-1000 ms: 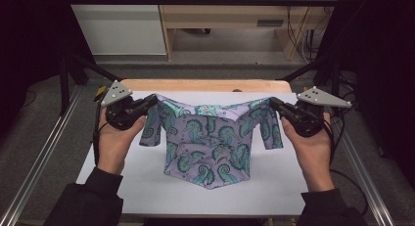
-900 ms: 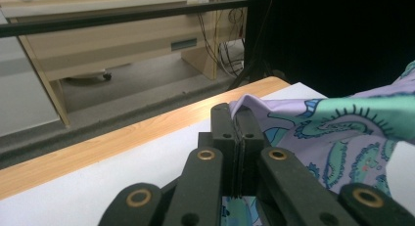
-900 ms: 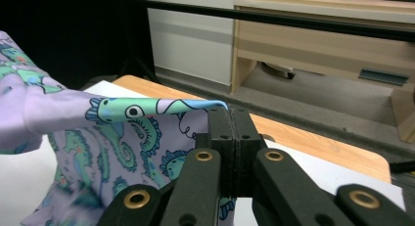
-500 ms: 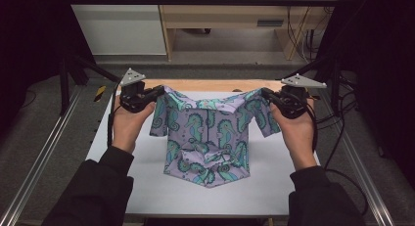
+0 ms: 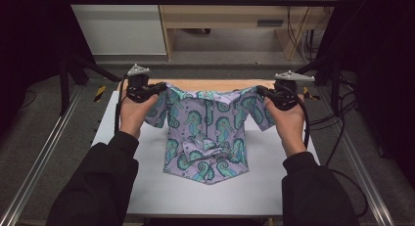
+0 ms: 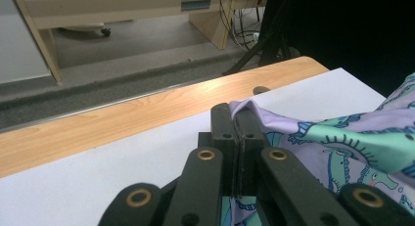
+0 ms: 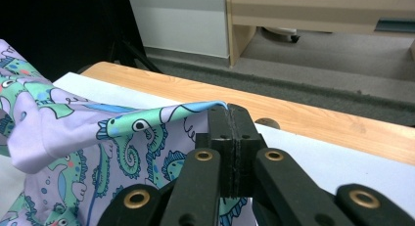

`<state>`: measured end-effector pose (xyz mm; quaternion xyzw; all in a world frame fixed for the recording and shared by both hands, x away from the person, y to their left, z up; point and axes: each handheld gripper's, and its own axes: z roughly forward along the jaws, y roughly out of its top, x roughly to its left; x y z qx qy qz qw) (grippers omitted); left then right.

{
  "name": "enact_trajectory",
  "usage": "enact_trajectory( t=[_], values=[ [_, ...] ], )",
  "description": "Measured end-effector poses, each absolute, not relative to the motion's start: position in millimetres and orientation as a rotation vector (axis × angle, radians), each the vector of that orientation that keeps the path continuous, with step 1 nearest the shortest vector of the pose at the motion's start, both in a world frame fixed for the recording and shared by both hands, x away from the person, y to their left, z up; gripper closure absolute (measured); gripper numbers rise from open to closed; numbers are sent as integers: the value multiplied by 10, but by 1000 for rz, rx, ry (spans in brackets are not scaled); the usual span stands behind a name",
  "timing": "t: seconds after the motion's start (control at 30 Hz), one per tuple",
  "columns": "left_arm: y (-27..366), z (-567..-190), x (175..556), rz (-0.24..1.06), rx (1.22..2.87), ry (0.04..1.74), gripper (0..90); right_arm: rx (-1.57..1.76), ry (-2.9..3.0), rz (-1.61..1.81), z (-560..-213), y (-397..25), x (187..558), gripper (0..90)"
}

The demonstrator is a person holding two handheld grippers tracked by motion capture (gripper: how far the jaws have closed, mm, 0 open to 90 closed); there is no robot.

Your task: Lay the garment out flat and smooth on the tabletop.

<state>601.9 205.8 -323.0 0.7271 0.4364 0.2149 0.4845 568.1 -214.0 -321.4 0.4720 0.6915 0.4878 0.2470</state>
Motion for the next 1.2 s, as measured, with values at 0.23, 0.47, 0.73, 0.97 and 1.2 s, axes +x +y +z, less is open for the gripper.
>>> enact_trajectory(
  t=[0.23,0.47,0.73,0.97,1.2],
  values=[
    [2051,-3292,6114,510,1772,1082,898,1309,1898,1330,-3277,-2169,5756,900],
    [1977,-3329,6485,503,1797,1126,898,1338,1931,1305,-3284,-2163,5992,900],
    [1929,-3458,6971,654,1688,1300,674,1604,1866,1222,-3570,-2202,6755,717],
    [1986,-3298,6141,687,1651,1184,589,1486,1873,1255,-3623,-2216,6091,593],
    [1961,-3408,5470,697,1652,1084,458,1337,1902,1254,-3548,-2142,5427,464]
  ],
)
